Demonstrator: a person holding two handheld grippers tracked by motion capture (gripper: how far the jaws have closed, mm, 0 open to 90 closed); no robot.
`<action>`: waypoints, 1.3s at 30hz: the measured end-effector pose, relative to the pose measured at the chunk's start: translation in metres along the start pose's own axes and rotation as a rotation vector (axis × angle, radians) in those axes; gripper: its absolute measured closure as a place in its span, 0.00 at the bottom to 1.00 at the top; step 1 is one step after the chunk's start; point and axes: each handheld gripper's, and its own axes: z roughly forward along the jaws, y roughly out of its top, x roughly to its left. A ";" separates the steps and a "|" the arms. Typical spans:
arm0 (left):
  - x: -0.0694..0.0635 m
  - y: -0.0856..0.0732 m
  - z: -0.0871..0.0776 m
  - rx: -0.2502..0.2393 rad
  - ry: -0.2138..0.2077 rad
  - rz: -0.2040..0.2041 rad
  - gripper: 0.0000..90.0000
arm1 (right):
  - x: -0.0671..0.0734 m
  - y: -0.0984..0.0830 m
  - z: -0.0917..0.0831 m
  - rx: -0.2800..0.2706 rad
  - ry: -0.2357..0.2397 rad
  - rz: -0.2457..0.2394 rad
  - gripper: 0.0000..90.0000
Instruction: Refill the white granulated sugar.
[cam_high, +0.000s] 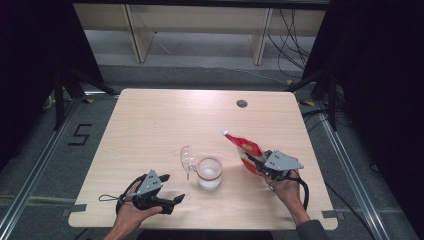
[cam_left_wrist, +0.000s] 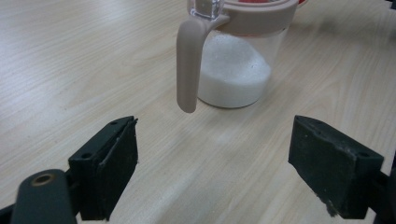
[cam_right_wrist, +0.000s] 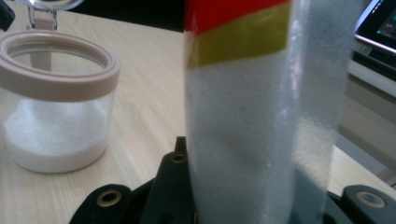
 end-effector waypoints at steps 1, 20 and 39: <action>0.001 0.000 0.000 0.006 -0.004 0.011 0.17 | 0.002 -0.001 0.001 -0.002 -0.014 0.017 0.89; 0.000 0.000 -0.001 0.008 0.003 0.014 0.17 | -0.003 -0.013 -0.013 0.029 -0.041 0.140 0.89; 0.001 0.000 -0.001 0.010 0.003 0.015 0.17 | -0.003 -0.009 -0.032 0.043 -0.118 0.237 0.52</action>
